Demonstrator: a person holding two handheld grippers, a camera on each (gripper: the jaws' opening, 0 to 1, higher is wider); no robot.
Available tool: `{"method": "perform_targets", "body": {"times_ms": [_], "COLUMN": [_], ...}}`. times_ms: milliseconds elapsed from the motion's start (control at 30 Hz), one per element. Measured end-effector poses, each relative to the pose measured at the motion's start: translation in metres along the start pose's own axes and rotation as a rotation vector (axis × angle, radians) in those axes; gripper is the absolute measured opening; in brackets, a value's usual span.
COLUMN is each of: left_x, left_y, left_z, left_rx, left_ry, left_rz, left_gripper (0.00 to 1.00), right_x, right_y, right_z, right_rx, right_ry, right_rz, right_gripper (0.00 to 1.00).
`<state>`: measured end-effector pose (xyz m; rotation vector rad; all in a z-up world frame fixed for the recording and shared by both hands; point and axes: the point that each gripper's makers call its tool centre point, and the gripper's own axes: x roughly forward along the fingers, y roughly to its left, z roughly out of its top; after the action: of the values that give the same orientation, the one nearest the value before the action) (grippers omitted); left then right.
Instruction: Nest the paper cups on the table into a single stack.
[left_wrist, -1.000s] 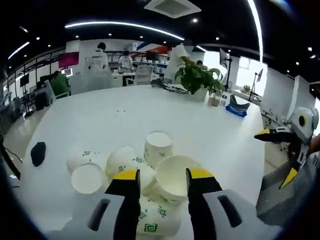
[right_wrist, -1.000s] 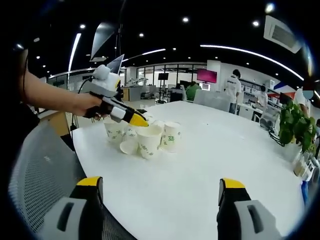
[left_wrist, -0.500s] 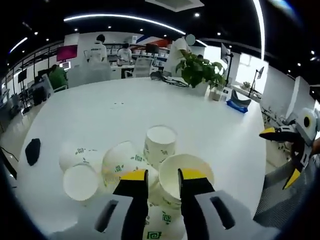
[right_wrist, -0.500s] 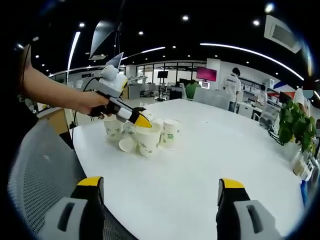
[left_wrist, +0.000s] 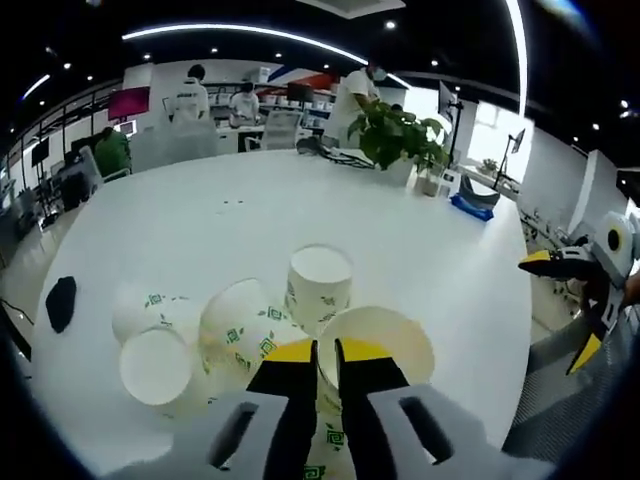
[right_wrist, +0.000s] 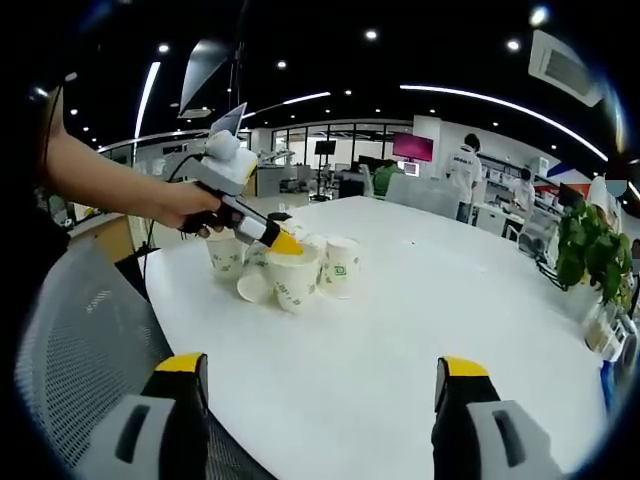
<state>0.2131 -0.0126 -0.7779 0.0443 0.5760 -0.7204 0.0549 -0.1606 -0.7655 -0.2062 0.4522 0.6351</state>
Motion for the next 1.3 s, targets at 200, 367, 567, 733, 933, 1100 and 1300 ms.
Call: {"method": "perform_targets", "body": {"times_ms": [200,367,567,733,933,1100,1300], "left_x": [-0.001,-0.005,-0.011,-0.013,-0.023,-0.026,-0.028], "left_y": [-0.001,-0.010,-0.023,-0.028,-0.042,-0.051,-0.054], "left_z": [-0.001,0.000,0.004,0.000,-0.004,-0.011,-0.018], "left_rx": [-0.021,-0.024,-0.030,-0.024,-0.037,-0.038,-0.060], "left_ry": [0.001,-0.002,-0.003,0.009,0.021,0.039,0.051], "left_rz": [-0.012,-0.027,-0.044,-0.061,-0.085,-0.104,-0.112], "left_gripper": [0.01,0.00,0.00,0.00,0.00,0.00,0.00], "right_x": [0.000,-0.001,-0.001,-0.001,-0.001,-0.001,-0.001], "right_y": [0.000,0.000,0.000,0.000,0.002,0.003,0.003], "right_z": [0.000,0.001,0.002,0.002,0.003,0.003,0.003], "right_rx": [0.000,0.001,0.000,0.001,-0.001,-0.003,-0.002], "right_ry": [0.000,-0.005,-0.010,-0.013,-0.016,-0.017,-0.017], "right_rz": [-0.002,-0.005,-0.004,-0.002,0.004,0.009,0.010], "right_gripper": [0.95,0.95,0.95,0.95,0.95,0.95,0.95]}}
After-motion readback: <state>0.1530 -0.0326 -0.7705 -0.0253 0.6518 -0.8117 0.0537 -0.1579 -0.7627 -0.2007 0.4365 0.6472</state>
